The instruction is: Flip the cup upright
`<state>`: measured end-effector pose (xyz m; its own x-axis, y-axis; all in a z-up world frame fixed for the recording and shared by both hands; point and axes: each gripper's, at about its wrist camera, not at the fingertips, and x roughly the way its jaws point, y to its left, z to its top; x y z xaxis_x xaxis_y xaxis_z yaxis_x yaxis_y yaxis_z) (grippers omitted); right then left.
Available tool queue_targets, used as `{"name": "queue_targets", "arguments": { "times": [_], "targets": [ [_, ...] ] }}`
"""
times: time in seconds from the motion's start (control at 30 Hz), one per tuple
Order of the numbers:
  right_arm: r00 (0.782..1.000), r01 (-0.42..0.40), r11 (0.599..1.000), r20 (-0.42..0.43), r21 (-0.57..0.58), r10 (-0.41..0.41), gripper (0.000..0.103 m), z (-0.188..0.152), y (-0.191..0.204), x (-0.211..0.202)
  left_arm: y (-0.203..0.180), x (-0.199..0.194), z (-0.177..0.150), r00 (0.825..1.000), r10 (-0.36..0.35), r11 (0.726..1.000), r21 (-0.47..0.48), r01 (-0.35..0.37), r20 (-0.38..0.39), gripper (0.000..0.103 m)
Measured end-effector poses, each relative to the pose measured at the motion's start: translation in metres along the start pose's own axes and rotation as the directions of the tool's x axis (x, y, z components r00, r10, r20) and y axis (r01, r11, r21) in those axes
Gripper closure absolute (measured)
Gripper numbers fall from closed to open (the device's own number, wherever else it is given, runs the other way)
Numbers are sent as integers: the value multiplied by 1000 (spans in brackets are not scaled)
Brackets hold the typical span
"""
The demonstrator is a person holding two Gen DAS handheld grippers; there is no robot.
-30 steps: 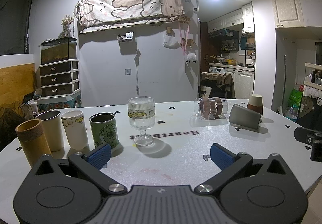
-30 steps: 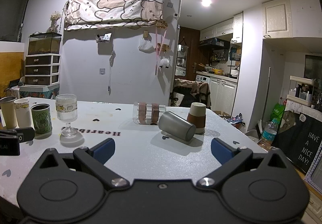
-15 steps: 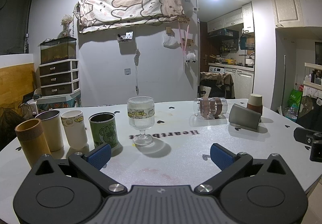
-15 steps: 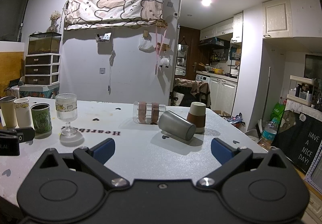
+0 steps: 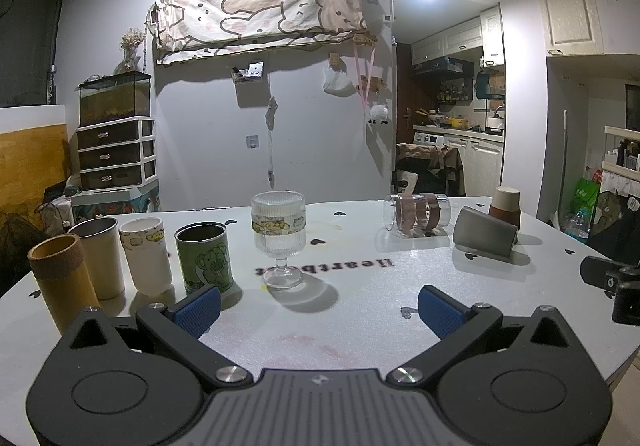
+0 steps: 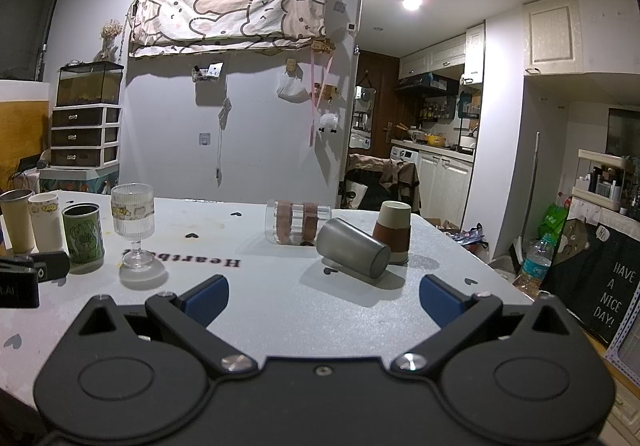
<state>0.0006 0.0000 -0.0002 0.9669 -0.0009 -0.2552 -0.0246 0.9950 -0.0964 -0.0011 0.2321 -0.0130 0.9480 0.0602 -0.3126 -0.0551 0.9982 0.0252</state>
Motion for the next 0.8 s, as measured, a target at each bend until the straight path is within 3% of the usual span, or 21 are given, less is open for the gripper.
{"name": "queue_targets", "arguments": {
  "times": [0.17,0.3,0.47,0.8],
  "targets": [
    [1000,-10,1000,-13,-8,10,0,-1,5,5,-6,3,-9,1000,-15,1000,-7,15,-2,0],
    [999,-37,998,-21,-53,36,1,3,-4,39,-11,1,-16,1000,-22,1000,-11,21,-4,0],
    [993,-112,980,-40,-162,107,2,25,-15,89,-5,0,-19,999,-39,999,-23,39,-6,0],
    [986,-130,918,-146,-375,80,5,36,-23,210,11,10,-34,997,-72,997,-44,71,-15,0]
  ]
}}
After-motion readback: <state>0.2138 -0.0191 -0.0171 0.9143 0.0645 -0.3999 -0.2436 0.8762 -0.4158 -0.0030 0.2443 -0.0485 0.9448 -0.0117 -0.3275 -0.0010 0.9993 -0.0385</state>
